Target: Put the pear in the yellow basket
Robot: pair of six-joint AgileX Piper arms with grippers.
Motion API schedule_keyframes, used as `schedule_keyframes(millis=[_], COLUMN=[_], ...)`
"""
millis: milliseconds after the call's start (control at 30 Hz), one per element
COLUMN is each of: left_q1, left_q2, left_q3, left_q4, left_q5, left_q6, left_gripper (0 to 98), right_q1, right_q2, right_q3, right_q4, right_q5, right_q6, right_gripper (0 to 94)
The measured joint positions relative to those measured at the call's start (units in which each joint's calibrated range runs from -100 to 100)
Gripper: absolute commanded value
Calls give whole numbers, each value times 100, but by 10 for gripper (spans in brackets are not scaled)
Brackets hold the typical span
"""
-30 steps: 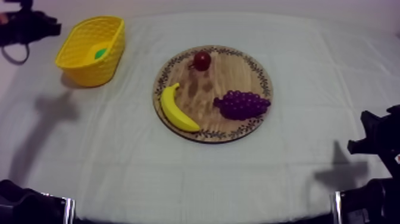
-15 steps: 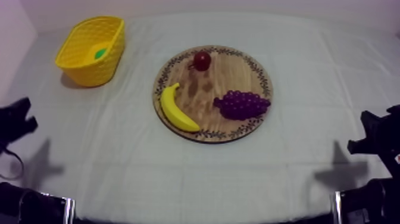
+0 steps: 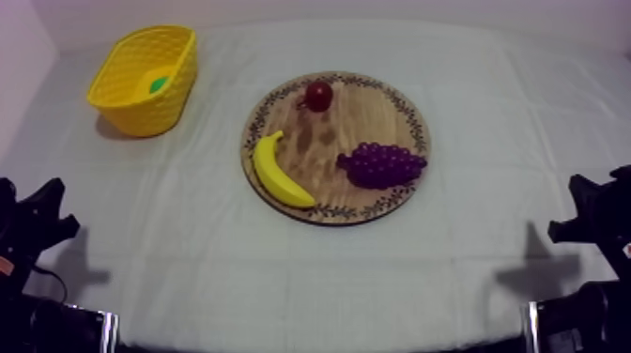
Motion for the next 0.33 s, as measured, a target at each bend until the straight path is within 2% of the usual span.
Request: schedule_keyframes(millis=[167,333], left_q1=[-3,-3], left_q2=[0,0], left_q3=[12,12], left_q4=[17,22], left_q5=[-49,-59], left_q6=[416,459], left_gripper=[1,1], right_q1=[0,0], right_q2=[0,0], right_q3=[0,0], right_q4=[0,0], right_q5=[0,0], right_q6=[0,0], right_gripper=[3,3])
